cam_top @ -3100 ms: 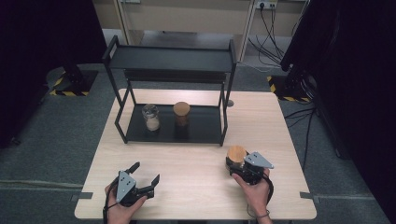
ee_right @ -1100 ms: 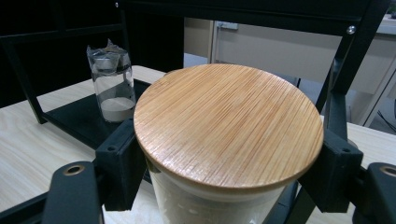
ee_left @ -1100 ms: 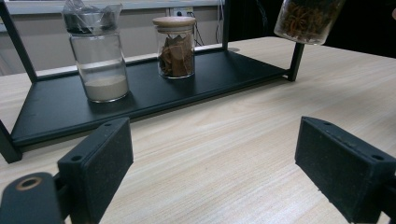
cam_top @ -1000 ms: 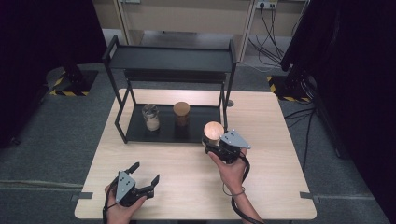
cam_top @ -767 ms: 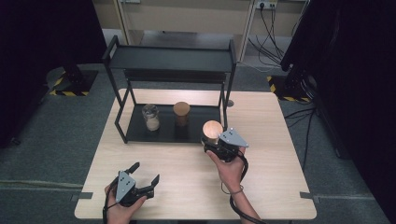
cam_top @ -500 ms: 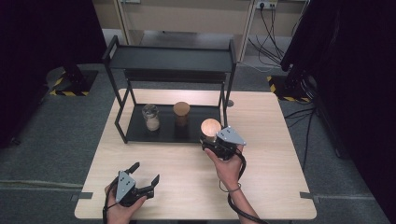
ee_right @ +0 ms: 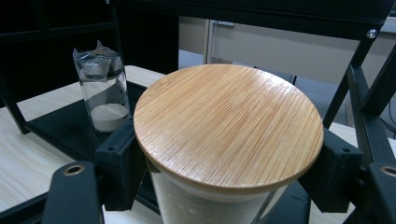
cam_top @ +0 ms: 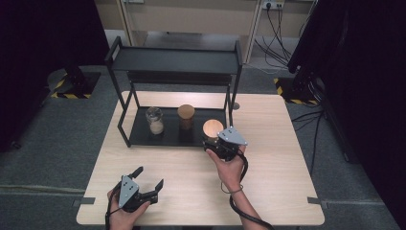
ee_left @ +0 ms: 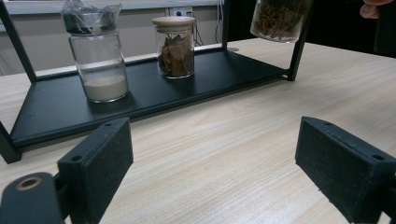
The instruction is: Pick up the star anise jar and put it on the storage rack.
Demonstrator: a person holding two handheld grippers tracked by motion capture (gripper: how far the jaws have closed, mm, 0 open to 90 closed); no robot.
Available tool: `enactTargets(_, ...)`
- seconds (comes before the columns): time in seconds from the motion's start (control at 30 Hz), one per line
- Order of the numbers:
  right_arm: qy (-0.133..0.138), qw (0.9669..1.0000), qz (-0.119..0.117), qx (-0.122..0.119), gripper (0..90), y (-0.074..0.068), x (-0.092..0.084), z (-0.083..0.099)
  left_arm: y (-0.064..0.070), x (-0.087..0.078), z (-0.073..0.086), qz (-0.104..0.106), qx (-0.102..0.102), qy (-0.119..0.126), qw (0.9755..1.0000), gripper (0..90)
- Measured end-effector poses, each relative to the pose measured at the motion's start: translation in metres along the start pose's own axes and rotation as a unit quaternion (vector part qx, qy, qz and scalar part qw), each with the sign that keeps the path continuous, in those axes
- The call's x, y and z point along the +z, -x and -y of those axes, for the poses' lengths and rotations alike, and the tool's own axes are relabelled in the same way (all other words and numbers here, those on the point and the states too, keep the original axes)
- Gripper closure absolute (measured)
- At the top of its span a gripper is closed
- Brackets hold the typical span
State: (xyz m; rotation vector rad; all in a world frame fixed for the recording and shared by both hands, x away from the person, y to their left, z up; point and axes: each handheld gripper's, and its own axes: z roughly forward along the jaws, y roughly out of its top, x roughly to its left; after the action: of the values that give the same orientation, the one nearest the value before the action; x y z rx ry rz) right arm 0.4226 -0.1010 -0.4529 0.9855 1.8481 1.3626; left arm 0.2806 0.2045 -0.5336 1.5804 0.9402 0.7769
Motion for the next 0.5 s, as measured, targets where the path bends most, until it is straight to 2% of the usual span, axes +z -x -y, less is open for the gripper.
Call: enactTargets(0.5, -0.005, 0.9999, 0.011, 0.001, 25.9, 0.002, 0.014, -0.007, 0.0, 0.0, 0.0, 0.0, -0.001, 0.0, 1.0, 10.6)
